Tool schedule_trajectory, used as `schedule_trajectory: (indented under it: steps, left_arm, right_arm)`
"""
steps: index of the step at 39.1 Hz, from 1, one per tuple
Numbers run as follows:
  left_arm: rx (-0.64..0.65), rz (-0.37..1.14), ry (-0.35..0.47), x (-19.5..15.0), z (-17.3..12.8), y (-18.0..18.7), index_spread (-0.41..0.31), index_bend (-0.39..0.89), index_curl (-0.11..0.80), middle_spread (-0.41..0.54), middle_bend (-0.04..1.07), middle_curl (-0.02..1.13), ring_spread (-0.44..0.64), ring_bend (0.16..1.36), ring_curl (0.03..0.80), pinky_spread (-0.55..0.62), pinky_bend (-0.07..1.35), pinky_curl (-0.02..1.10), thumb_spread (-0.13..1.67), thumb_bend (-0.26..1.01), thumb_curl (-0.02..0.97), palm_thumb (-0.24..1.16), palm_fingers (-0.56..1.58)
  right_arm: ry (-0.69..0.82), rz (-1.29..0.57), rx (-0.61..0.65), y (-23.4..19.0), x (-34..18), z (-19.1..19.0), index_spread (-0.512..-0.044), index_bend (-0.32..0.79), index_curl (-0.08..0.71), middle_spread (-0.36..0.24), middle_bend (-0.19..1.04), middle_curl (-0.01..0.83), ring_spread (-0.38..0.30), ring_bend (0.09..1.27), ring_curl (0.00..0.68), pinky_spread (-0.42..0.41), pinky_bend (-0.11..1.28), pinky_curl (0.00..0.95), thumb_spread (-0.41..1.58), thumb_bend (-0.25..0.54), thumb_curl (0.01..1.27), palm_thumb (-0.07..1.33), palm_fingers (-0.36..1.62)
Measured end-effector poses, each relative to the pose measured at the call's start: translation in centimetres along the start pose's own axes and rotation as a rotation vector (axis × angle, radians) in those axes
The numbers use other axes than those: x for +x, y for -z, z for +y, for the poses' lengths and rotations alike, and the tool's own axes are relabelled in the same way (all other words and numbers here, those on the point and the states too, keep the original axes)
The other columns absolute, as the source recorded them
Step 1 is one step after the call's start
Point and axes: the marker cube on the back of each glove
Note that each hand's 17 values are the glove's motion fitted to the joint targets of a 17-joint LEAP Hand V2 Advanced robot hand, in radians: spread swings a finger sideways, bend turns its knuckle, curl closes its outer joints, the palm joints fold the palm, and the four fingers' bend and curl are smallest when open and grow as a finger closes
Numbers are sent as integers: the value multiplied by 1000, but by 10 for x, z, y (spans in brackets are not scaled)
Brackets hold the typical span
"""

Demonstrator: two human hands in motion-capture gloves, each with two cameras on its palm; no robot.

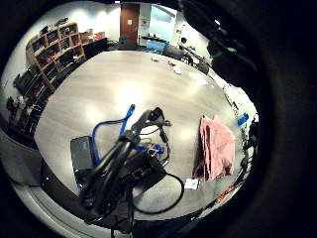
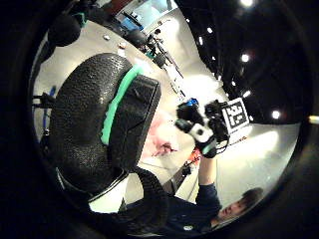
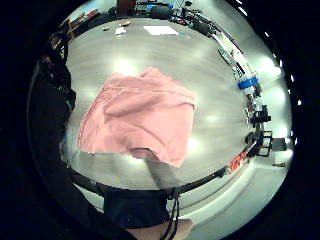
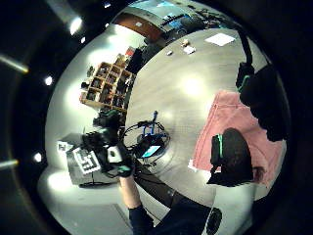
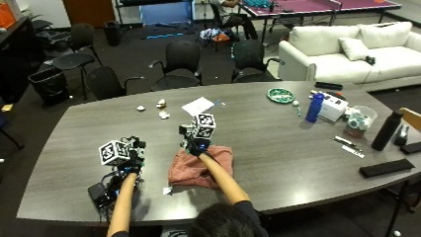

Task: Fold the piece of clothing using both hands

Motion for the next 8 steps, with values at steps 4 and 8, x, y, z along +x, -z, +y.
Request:
schedule_trajectory:
  steps: [4,8]
  left_arm:
    - [-23,-12,-9,4,-1,-12,-104,168,418,-44,170,367,43,386,319,-33,251,378,1258,-10,218,63,789]
    - [-30,-14,-28,13,0,-15,-105,167,417,-47,164,366,39,380,323,-37,241,381,1266,-11,220,63,790]
  right_arm:
    - [24,-56,77,5,17,-6,-209,122,341,-173,233,485,-222,566,437,-323,616,389,716,-27,611,961,1181]
    - [45,-93,43,-18,29,-20,-207,119,335,-166,227,484,-215,563,435,-319,609,385,745,-26,605,961,1187]
